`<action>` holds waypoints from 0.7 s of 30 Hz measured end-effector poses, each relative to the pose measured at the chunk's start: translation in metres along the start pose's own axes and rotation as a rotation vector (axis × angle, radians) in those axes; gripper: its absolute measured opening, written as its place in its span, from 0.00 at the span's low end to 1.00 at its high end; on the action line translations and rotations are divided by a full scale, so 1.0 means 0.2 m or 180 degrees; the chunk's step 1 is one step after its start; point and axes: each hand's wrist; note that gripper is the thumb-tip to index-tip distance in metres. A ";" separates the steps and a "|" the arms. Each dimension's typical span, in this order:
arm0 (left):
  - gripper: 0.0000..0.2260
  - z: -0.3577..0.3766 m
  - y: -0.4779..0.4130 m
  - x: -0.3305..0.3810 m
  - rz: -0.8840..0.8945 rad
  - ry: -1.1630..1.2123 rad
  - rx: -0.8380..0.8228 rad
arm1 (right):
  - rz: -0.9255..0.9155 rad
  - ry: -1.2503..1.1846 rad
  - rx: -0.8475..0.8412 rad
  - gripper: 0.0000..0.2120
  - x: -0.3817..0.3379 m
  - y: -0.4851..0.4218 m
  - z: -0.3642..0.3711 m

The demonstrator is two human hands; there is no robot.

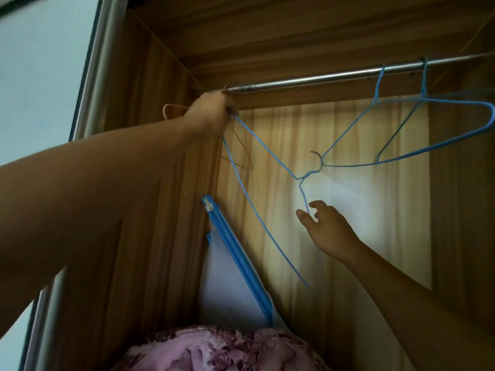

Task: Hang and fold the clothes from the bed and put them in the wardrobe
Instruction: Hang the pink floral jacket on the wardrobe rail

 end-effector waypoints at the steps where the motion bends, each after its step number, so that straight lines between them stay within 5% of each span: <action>1: 0.17 0.03 0.05 0.00 -0.0040 0.0177 -0.0140 | 0.0090 -0.0086 -0.0147 0.29 0.01 0.02 0.05; 6: 0.19 0.10 0.40 0.04 -0.0020 0.0367 -0.0646 | 0.0910 -0.1565 -0.0637 0.08 0.10 0.20 0.27; 9: 0.09 0.10 0.58 0.06 0.0302 -0.0590 -0.1498 | 0.1303 -0.2080 -0.0873 0.12 0.13 0.33 0.36; 12: 0.15 0.13 0.71 0.17 0.0590 -0.1495 -0.2251 | 0.0823 -0.1836 -0.0962 0.14 0.12 0.45 0.46; 16: 0.15 0.31 0.86 0.28 0.0048 -0.0150 -0.3409 | 0.0390 -0.1888 -0.1275 0.16 0.06 0.54 0.60; 21: 0.07 0.53 1.06 0.24 -0.0508 0.0919 -0.3332 | -0.0102 -0.1750 -0.1420 0.15 0.08 0.60 0.74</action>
Point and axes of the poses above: each hand's wrist, its own y-axis away from the middle knuckle, its own z-axis out of the palm, x = y × z, and after that the axes turned 9 degrees about z, right-handed
